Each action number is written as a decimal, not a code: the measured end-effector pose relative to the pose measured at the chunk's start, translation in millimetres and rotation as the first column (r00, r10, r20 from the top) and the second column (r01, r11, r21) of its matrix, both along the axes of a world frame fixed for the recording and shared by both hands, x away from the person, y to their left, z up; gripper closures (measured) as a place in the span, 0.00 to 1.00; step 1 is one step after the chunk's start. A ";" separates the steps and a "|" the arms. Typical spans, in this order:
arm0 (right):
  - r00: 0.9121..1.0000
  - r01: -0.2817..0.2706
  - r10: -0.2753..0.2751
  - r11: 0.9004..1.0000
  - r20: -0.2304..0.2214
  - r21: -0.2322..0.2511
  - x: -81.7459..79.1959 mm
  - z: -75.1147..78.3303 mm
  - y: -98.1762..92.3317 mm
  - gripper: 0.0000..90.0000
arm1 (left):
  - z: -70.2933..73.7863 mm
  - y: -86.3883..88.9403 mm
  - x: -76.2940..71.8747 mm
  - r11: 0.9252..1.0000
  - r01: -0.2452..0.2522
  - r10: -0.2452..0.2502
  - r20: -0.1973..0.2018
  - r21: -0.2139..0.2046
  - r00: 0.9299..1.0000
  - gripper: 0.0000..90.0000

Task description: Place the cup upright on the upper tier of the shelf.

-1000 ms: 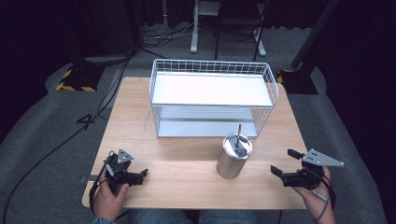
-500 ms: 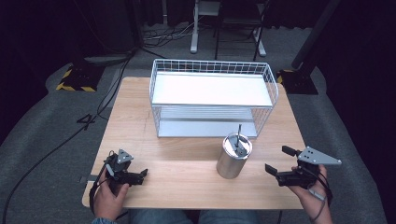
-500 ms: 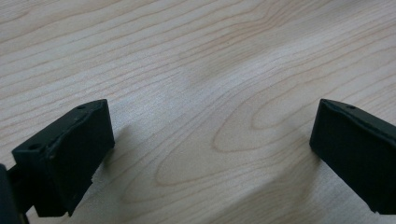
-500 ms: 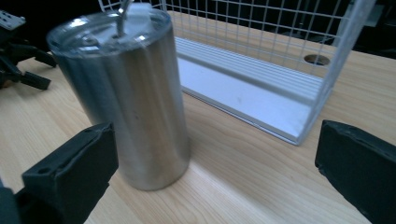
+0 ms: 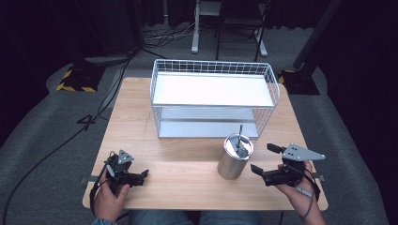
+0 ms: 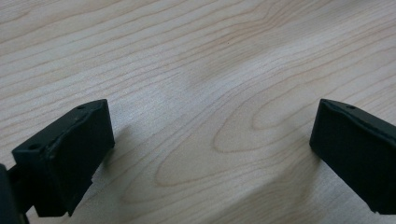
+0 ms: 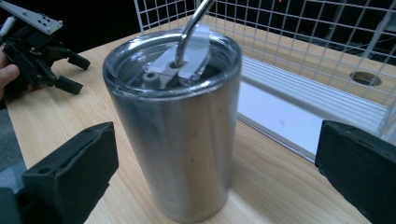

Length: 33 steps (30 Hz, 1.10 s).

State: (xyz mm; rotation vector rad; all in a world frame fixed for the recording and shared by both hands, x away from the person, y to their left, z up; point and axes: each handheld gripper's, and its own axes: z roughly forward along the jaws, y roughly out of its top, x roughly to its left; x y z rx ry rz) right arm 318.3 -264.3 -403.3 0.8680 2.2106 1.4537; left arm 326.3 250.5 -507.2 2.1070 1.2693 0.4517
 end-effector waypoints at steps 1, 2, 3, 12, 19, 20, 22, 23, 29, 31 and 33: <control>1.000 -0.005 0.005 1.000 -0.002 0.001 0.4 -0.1 2.4 0.00 | 0.0 0.0 0.0 1.000 0.000 0.000 0.000 0.000 1.000 0.00; 1.000 -0.005 0.005 1.000 -0.002 0.001 0.4 -0.1 2.4 0.00 | 0.0 0.0 0.0 1.000 0.000 0.000 0.000 0.000 1.000 0.00; 1.000 -0.015 0.015 1.000 -0.004 -0.011 1.2 -1.0 7.5 0.00 | -0.1 0.0 0.0 1.000 0.000 0.000 0.001 -0.001 1.000 0.00; 1.000 -0.011 0.011 1.000 0.014 -0.026 5.6 -9.5 28.2 0.00 | 0.0 0.0 0.0 1.000 0.000 0.000 0.000 0.000 1.000 0.00; 1.000 -0.012 0.012 0.999 0.013 -0.031 11.9 -15.2 36.3 0.00 | -0.1 0.0 0.0 1.000 0.000 0.000 0.001 -0.001 1.000 0.00; 1.000 -0.017 0.017 1.000 0.009 -0.024 13.0 -16.0 36.8 0.00 | 0.0 0.0 0.0 1.000 0.000 0.000 0.000 0.000 1.000 0.00; 1.000 -0.027 0.027 1.000 0.006 -0.012 14.9 -17.8 38.3 0.00 | -0.1 0.0 0.0 1.000 0.000 0.000 0.001 -0.001 1.000 0.00; 1.000 -0.027 0.027 1.000 0.006 -0.012 14.9 -17.8 38.3 0.00 | -0.1 0.0 0.0 1.000 0.000 0.000 0.001 -0.001 1.000 0.00; 0.998 -0.063 0.063 0.998 -0.004 0.011 20.9 -26.1 44.1 0.01 | -0.1 0.0 0.0 1.000 0.000 0.000 0.001 -0.001 1.000 0.00; 0.998 -0.066 0.066 0.998 -0.005 0.017 21.7 -27.0 44.9 0.01 | 0.0 0.2 0.1 1.000 0.003 -0.003 0.000 0.002 1.000 0.00; 0.997 -0.074 0.074 0.997 0.000 0.022 23.4 -28.9 46.4 0.01 | 0.1 0.2 0.0 1.000 0.003 -0.003 -0.001 0.003 1.000 0.00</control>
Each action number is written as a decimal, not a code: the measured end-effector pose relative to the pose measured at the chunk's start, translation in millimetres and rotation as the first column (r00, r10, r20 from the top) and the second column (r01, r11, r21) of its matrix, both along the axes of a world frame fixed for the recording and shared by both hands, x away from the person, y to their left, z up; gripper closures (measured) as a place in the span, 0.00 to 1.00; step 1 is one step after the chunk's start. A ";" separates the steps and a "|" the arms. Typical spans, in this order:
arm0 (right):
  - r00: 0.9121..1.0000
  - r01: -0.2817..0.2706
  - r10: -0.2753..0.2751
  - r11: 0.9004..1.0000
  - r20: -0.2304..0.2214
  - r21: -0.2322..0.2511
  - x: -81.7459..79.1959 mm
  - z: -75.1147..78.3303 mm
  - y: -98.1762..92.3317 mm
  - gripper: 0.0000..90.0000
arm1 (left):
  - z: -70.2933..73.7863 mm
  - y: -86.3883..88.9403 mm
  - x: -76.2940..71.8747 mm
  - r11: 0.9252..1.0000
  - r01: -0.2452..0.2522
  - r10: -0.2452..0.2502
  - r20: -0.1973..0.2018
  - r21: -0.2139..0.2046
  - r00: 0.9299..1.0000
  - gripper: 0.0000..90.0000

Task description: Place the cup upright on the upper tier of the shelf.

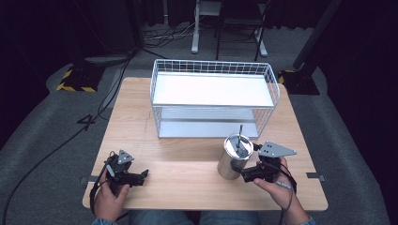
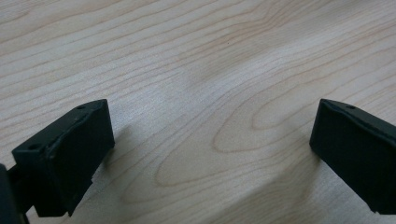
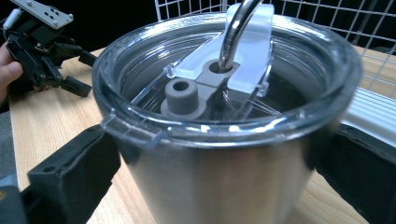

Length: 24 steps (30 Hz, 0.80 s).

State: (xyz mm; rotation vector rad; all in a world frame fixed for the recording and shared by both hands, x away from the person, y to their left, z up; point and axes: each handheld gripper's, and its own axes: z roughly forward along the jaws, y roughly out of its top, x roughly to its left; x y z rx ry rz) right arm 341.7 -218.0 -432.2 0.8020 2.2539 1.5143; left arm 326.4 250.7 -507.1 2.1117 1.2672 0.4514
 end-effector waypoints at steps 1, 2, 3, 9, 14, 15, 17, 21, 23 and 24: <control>1.000 -0.004 0.004 1.000 0.003 0.002 2.0 -2.6 1.4 0.02 | -0.2 -0.3 0.0 1.000 -0.003 0.003 0.002 -0.004 1.000 0.00; 1.000 -0.005 0.005 1.000 0.001 0.006 3.0 -4.1 2.1 0.02 | 0.0 0.0 0.0 1.000 0.000 0.000 0.000 0.000 1.000 0.00; 1.000 -0.008 0.008 1.000 -0.001 0.009 4.1 -5.7 2.7 0.01 | 0.0 0.0 0.0 1.000 0.000 0.000 0.000 0.000 1.000 0.00; 1.000 -0.019 0.019 0.999 -0.006 0.035 8.5 -13.8 4.6 0.01 | -0.1 0.0 0.0 1.000 0.000 0.000 0.001 -0.001 1.000 0.00; 1.000 -0.029 0.029 0.999 -0.001 0.038 11.7 -18.7 6.6 0.01 | -0.1 -0.2 0.0 1.000 -0.003 0.003 0.001 -0.003 1.000 0.00; 1.000 -0.029 0.029 0.999 -0.004 0.043 12.2 -19.7 7.0 0.01 | 0.0 0.0 0.0 1.000 0.000 0.000 0.000 0.000 1.000 0.00; 1.000 -0.030 0.030 0.998 -0.003 0.059 13.2 -22.7 7.8 0.00 | -0.2 -0.3 0.0 1.000 -0.003 0.003 0.002 -0.004 1.000 0.00; 0.999 -0.035 0.035 0.998 -0.004 0.044 14.9 -27.4 9.3 0.01 | -0.1 -0.2 0.0 1.000 -0.002 0.002 0.001 -0.003 1.000 0.00; 0.999 -0.040 0.040 0.999 0.002 0.028 15.3 -29.9 10.4 0.01 | -0.1 -0.2 0.0 1.000 -0.003 0.003 0.001 -0.003 1.000 0.00; 0.999 -0.040 0.040 0.999 0.002 0.028 15.3 -29.9 10.4 0.01 | -0.1 -0.2 0.0 1.000 -0.003 0.003 0.001 -0.003 1.000 0.00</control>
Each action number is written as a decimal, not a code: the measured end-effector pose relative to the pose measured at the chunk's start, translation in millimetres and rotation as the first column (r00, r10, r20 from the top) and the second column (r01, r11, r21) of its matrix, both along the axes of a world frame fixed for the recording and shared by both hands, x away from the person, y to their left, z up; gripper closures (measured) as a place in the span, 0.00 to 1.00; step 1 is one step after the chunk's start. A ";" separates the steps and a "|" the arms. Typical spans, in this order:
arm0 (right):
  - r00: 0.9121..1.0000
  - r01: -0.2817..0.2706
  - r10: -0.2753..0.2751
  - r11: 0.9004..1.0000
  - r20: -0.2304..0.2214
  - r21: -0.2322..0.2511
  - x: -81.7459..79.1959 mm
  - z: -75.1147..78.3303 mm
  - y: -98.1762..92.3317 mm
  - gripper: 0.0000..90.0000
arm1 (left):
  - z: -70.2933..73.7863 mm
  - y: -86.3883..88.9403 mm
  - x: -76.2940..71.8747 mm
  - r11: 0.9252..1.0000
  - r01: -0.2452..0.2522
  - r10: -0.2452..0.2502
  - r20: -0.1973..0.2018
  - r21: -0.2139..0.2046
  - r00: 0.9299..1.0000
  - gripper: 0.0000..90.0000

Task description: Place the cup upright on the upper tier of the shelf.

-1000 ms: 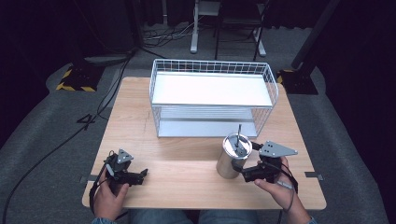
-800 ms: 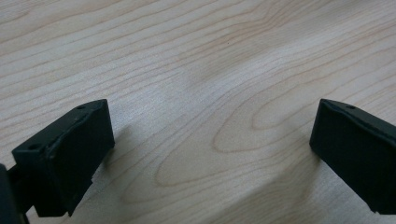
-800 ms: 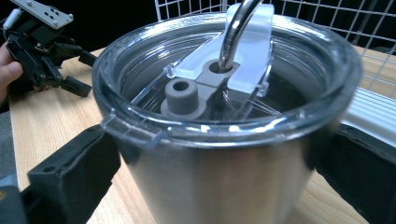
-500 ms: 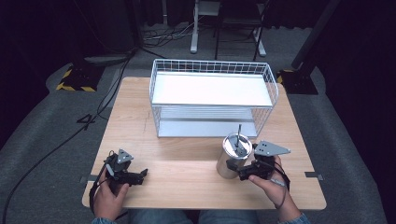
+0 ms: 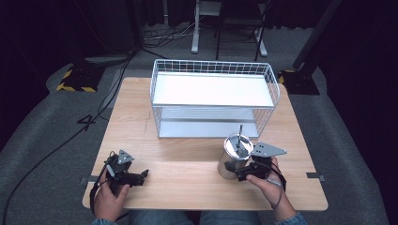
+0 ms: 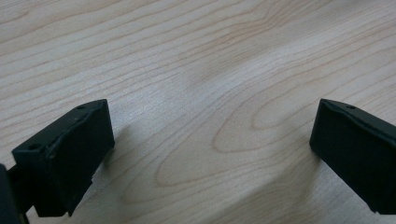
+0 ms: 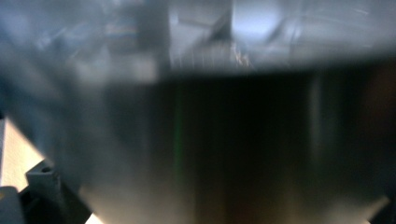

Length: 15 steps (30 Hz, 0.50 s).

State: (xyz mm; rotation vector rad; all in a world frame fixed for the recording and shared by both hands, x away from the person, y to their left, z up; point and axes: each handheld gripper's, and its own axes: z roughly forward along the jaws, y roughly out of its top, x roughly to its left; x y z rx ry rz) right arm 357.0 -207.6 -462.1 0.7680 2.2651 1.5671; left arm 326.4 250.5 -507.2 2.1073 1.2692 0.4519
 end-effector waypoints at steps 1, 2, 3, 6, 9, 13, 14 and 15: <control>1.000 0.002 -0.002 1.000 0.003 -0.001 0.1 -2.1 0.9 0.01 | 0.0 0.0 0.0 1.000 0.000 0.000 0.000 0.000 1.000 0.00; 1.000 0.003 -0.003 1.000 0.003 0.002 0.1 -2.9 1.1 0.01 | -0.1 0.0 0.0 1.000 0.000 0.000 0.001 -0.002 1.000 0.00; 1.000 0.003 -0.003 1.000 0.003 0.002 0.1 -2.9 1.1 0.01 | -0.1 0.0 0.0 1.000 0.000 0.000 0.001 -0.002 1.000 0.00; 1.000 0.001 -0.001 1.000 0.004 0.010 0.1 -3.7 0.9 0.02 | 0.0 0.0 0.0 1.000 0.000 0.000 0.000 0.000 1.000 0.00; 1.000 0.000 0.000 1.000 0.008 0.006 -0.1 -3.4 0.8 0.02 | 0.0 0.0 0.0 1.000 0.000 0.000 0.000 0.000 1.000 0.00; 1.000 0.001 -0.001 1.000 0.010 -0.012 -0.6 -1.5 1.0 0.03 | -0.1 0.0 0.0 1.000 0.000 0.000 0.001 -0.001 1.000 0.00; 1.000 0.001 -0.001 1.000 0.011 -0.016 -0.5 -0.9 1.3 0.03 | -0.1 0.0 0.0 1.000 0.000 0.000 0.001 -0.001 1.000 0.00; 1.000 0.001 -0.001 1.000 0.011 -0.016 -0.5 -0.9 1.3 0.03 | 0.0 0.0 0.0 1.000 0.000 0.000 0.000 0.000 1.000 0.00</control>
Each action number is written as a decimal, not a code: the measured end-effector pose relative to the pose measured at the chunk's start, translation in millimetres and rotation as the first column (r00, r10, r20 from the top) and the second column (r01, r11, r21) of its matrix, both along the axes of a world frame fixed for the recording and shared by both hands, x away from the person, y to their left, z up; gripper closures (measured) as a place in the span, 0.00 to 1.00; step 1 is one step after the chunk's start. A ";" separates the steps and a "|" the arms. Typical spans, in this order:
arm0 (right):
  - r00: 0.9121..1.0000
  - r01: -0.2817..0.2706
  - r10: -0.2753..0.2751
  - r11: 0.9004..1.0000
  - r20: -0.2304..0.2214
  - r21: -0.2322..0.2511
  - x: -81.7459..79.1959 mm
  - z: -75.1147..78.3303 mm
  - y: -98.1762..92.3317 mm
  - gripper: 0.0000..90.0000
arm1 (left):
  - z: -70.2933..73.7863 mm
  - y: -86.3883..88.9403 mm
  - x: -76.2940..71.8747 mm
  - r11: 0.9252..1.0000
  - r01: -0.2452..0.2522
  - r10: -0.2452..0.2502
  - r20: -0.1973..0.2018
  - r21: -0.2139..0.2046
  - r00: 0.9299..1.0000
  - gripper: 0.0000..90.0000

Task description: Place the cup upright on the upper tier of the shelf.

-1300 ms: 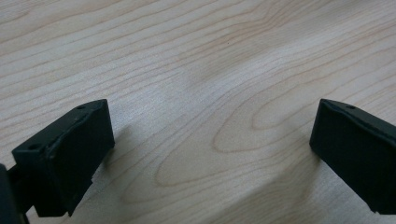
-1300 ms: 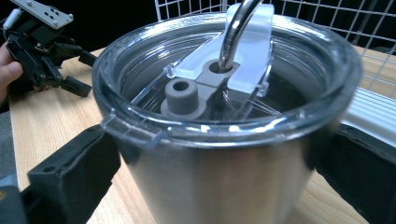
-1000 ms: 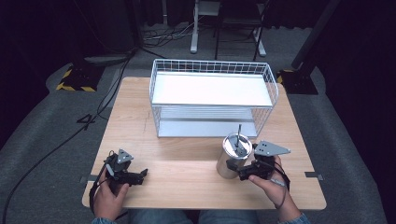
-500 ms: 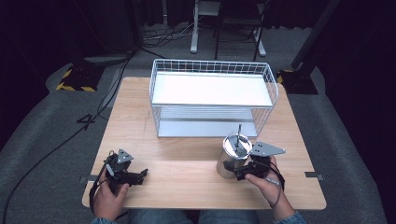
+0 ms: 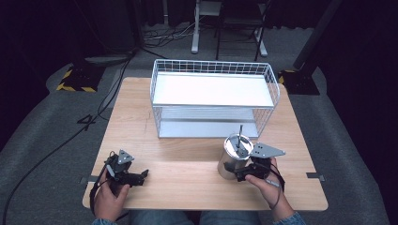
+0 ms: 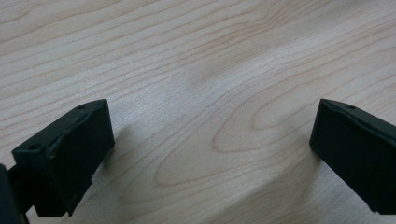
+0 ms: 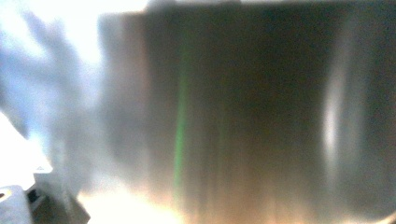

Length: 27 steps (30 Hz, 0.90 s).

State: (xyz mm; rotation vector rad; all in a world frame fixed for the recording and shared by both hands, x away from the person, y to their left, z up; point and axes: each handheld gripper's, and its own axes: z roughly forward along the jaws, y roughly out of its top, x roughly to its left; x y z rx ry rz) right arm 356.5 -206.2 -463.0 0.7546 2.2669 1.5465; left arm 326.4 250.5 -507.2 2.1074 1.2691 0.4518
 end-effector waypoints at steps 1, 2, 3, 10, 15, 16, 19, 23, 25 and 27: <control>1.000 0.002 -0.002 1.000 -0.002 -0.006 -0.3 0.6 0.2 0.03 | 0.0 0.0 0.0 1.000 0.000 0.000 0.000 0.000 1.000 0.00; 1.000 0.003 -0.003 1.000 0.002 -0.008 -0.4 0.9 0.5 0.03 | -0.1 0.0 0.0 1.000 0.000 0.000 0.001 -0.001 1.000 0.00; 1.000 0.005 -0.004 1.000 0.007 -0.013 -0.8 1.6 0.8 0.03 | -0.1 0.0 0.0 1.000 0.000 0.000 0.001 -0.001 1.000 0.00; 1.000 0.002 -0.002 1.000 0.004 -0.020 -1.1 7.2 2.3 0.04 | 0.0 0.0 0.0 1.000 0.000 0.000 0.000 0.000 1.000 0.00; 1.000 -0.003 0.004 0.999 0.020 -0.039 -1.7 15.3 4.2 0.04 | 0.0 0.0 0.0 1.000 0.000 0.000 0.000 0.000 1.000 0.00; 1.000 -0.006 0.007 0.999 0.021 -0.038 -1.7 17.7 4.3 0.04 | 0.0 0.0 0.0 1.000 0.000 0.000 0.000 0.000 1.000 0.00; 0.999 -0.009 0.010 0.999 0.030 -0.041 -1.5 26.9 4.3 0.04 | 0.0 0.0 0.0 1.000 0.000 0.000 0.000 0.000 1.000 0.00; 0.999 -0.005 0.007 0.999 0.041 -0.047 -0.1 43.2 3.5 0.04 | 0.0 0.0 0.0 1.000 0.000 0.000 0.000 0.000 1.000 0.00; 0.999 -0.003 0.006 0.999 0.047 -0.050 1.2 51.9 3.1 0.04 | 0.0 0.0 0.0 1.000 0.000 0.000 0.000 0.000 1.000 0.00; 0.999 0.000 0.003 0.999 0.049 -0.051 2.4 59.7 2.6 0.04 | 0.0 0.0 0.0 1.000 0.000 0.000 0.000 0.000 1.000 0.00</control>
